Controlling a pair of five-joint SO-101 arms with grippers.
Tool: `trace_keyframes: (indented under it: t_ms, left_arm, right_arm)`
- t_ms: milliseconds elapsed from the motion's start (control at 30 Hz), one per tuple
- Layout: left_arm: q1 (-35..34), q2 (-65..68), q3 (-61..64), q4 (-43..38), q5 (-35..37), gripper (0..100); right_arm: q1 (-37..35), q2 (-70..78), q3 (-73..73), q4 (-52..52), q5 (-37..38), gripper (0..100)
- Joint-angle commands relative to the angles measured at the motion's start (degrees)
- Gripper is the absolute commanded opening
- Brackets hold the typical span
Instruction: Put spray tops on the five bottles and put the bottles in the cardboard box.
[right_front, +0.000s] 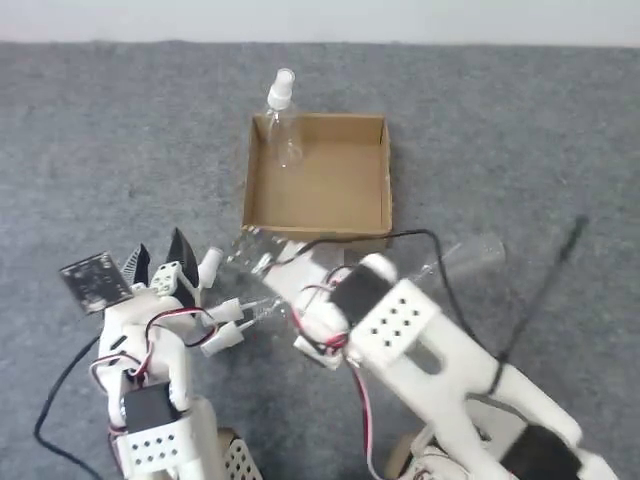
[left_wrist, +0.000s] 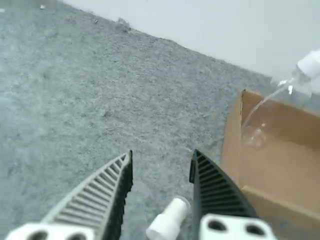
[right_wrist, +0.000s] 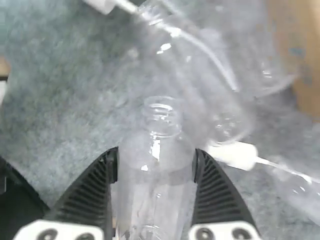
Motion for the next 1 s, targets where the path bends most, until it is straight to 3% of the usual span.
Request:
trace_keyframes:
  t_ms: [0, 167, 433, 967]
  left_arm:
    - [-0.3, -0.5, -1.4, -1.4, -8.2, 18]
    - [-0.3, -0.4, -6.3, 2.1, -8.7, 18]
    - [-0.3, -0.2, -17.3, 10.0, -16.5, 18]
    - [0.0, 0.2, -21.8, 19.3, -30.8, 18]
  right_arm:
    - [4.4, -6.8, -1.1, 0.3, -0.6, 1.3]
    - [8.0, -10.2, -1.1, 0.2, -0.6, 1.3]
    - [14.3, -14.6, -0.4, -1.2, -0.9, 1.3]
    - [18.7, -22.5, 6.4, -9.5, -4.0, 1.3]
